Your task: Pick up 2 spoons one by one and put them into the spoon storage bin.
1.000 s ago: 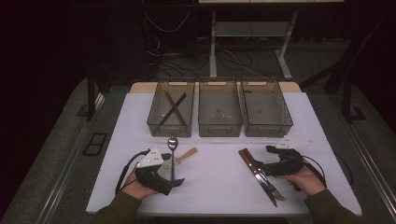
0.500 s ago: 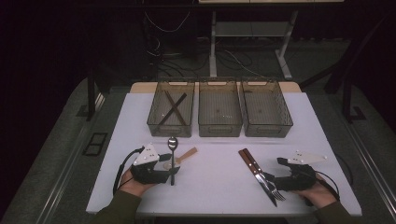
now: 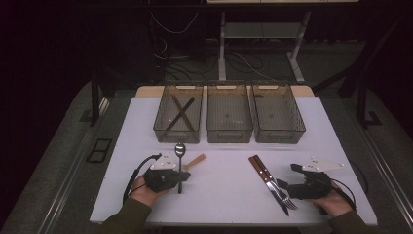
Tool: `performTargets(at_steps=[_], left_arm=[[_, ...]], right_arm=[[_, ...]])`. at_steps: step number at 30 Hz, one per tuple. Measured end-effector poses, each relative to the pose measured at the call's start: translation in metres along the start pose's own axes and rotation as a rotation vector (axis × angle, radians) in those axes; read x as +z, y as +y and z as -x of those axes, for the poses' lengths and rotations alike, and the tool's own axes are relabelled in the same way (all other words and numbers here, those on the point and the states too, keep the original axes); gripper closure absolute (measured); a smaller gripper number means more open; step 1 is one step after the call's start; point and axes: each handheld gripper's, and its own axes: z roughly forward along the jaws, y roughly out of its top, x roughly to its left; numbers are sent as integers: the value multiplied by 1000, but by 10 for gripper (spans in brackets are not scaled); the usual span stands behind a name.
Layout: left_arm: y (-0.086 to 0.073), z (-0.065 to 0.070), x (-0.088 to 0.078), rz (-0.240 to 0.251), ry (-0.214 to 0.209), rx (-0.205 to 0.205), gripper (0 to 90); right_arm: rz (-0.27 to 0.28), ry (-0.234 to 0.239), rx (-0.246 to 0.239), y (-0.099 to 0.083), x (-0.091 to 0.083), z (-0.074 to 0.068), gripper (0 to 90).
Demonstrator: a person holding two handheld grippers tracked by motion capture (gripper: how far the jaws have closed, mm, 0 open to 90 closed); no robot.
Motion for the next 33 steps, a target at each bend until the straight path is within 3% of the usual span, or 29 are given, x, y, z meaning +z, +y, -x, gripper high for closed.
performTargets(at_steps=[9, 33], left_arm=[[-2, 3, 6, -85, 1, 14, 890], [-7, -2, -8, -120, 44, -21, 890]], right_arm=[[0, -1, -3, 0, 0, 1, 180], [-6, 8, -26, 0, -1, 1, 180]])
